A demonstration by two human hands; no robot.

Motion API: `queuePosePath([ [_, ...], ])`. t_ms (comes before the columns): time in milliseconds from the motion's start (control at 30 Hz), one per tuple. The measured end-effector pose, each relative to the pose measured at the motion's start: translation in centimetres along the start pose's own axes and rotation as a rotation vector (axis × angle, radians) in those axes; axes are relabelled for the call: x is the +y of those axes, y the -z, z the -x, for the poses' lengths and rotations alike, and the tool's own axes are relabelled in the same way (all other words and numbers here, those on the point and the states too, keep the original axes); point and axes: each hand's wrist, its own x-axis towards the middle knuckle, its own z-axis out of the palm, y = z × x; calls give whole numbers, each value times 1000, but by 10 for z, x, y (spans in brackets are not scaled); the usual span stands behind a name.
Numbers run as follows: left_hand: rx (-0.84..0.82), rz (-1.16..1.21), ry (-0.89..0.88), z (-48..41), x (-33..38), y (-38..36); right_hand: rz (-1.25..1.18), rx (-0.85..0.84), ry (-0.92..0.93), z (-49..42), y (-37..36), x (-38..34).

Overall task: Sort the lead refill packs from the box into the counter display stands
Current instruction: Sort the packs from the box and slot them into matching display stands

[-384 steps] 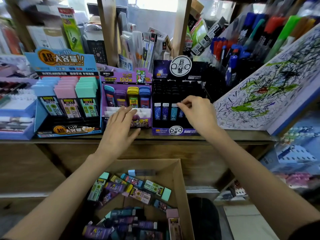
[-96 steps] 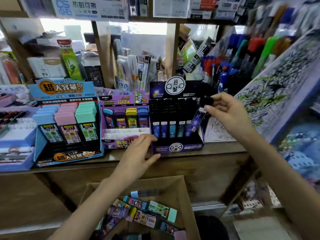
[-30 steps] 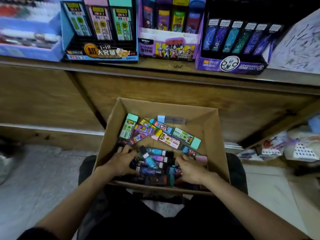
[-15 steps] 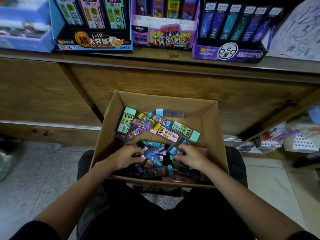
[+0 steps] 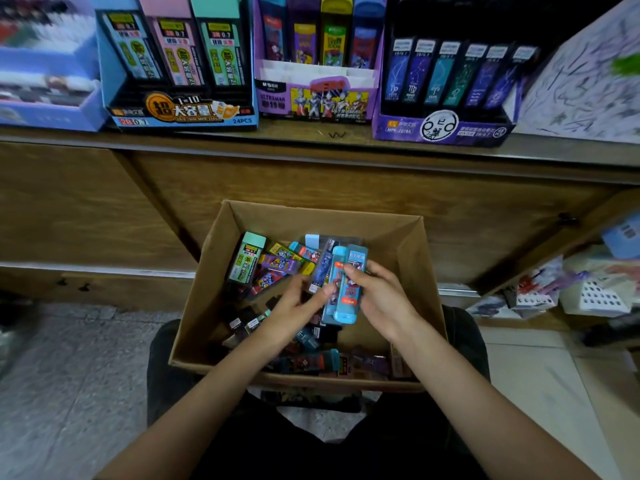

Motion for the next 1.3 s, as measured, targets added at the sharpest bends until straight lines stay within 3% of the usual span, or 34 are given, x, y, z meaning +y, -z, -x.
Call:
queuePosePath([
  [100, 12, 44, -75, -3, 7, -8, -40, 10, 20, 3, -10, -4],
  [367, 86, 173, -104, -2, 29, -8, 319, 123, 235, 11, -27, -16],
  [500, 136, 252, -129, -2, 44, 1, 322, 186, 290, 13, -30, -39],
  [600, 143, 263, -141, -5, 59, 12, 421, 100, 230, 21, -29, -60],
  [733, 208, 232, -221, -6, 79, 25, 470, -197, 143, 34, -34, -83],
  [867, 233, 169, -307, -5, 100, 32, 557, -458, 170, 44, -46, -102],
  [1033, 75, 200, -337, 1, 122, 43, 759, -470, 193, 46, -62, -125],
  [1300, 33, 148, -463, 12, 140, 53, 742, -373, 342, 42, -86, -158],
])
